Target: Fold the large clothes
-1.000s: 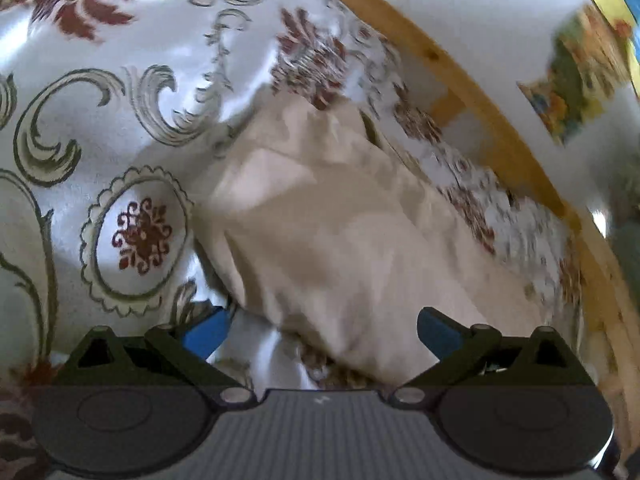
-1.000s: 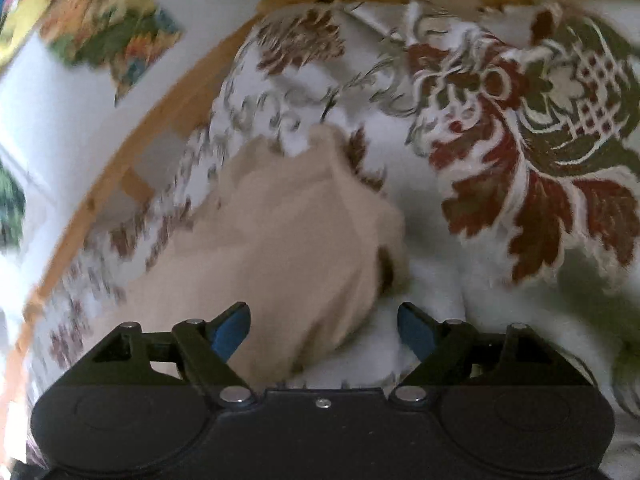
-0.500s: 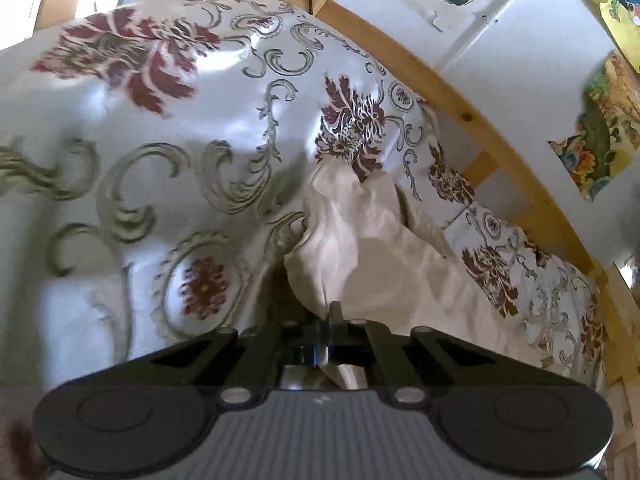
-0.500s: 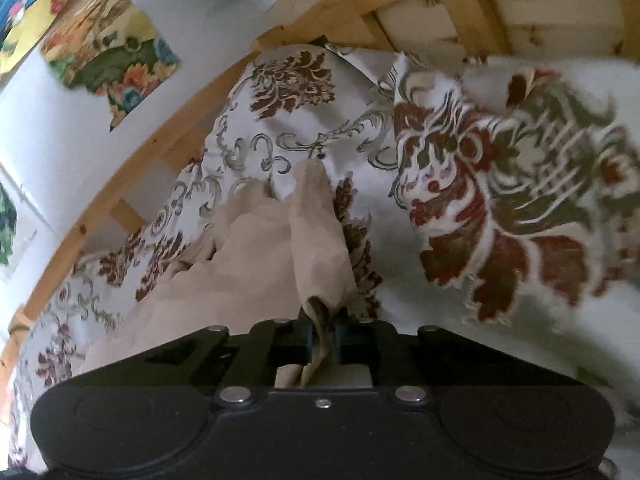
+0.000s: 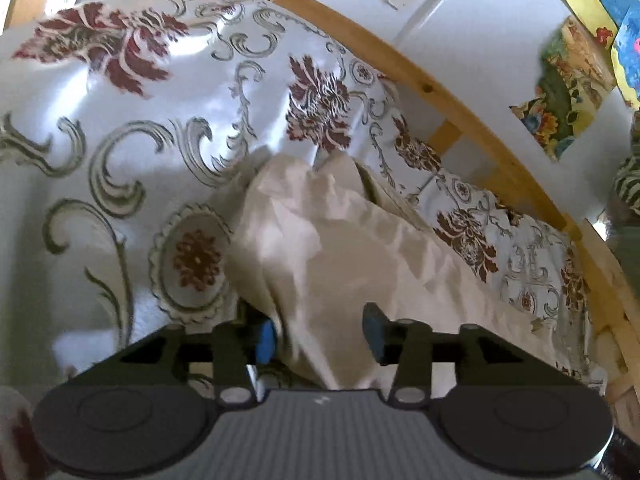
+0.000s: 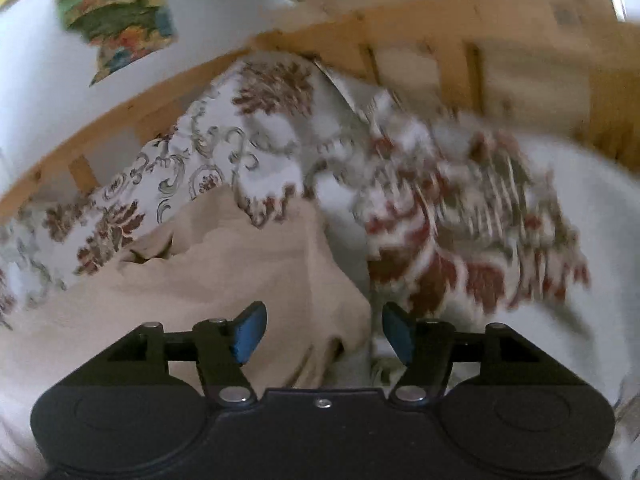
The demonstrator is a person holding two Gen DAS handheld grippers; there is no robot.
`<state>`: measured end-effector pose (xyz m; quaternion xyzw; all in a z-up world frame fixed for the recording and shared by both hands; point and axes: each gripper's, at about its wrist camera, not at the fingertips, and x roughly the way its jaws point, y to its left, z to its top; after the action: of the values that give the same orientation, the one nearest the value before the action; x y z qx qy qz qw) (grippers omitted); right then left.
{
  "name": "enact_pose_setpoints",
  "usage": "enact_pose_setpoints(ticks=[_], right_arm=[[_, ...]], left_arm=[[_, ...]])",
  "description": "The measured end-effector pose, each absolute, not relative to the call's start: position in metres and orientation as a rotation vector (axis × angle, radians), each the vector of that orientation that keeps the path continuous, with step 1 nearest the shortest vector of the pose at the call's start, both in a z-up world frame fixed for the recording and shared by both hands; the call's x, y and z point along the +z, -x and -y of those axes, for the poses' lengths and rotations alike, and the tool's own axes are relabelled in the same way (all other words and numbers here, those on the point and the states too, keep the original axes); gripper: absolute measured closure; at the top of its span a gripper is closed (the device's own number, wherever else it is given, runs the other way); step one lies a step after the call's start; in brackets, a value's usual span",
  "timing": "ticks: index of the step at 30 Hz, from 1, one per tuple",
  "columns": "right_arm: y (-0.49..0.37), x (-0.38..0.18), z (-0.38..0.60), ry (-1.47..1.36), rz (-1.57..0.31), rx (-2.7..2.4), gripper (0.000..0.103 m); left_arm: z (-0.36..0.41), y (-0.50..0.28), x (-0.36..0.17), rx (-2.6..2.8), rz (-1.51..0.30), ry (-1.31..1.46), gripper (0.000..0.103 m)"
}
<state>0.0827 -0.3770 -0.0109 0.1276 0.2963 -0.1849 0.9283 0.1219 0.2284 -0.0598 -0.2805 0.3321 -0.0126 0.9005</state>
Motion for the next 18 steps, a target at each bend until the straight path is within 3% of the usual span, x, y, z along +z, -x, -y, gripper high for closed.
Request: enact_pose_setpoints(ticks=[5, 8, 12, 18], right_arm=[[-0.104, -0.003, 0.313, 0.071, -0.429, -0.189, 0.020], [-0.131, -0.009, 0.274, 0.178, -0.392, -0.012, 0.019], [-0.179, -0.025, 0.224, 0.265, -0.379, 0.090, 0.019], [-0.218, -0.050, 0.176, 0.403, -0.502, 0.146, 0.027]], left_arm=[[-0.228, -0.128, -0.067, -0.042, -0.702, 0.583, 0.040], [-0.232, -0.131, -0.071, -0.036, -0.702, 0.612, 0.034], [-0.232, -0.129, -0.071, -0.051, -0.670, 0.611, 0.016], [-0.226, -0.129, -0.070, -0.094, -0.687, 0.560, 0.016]])
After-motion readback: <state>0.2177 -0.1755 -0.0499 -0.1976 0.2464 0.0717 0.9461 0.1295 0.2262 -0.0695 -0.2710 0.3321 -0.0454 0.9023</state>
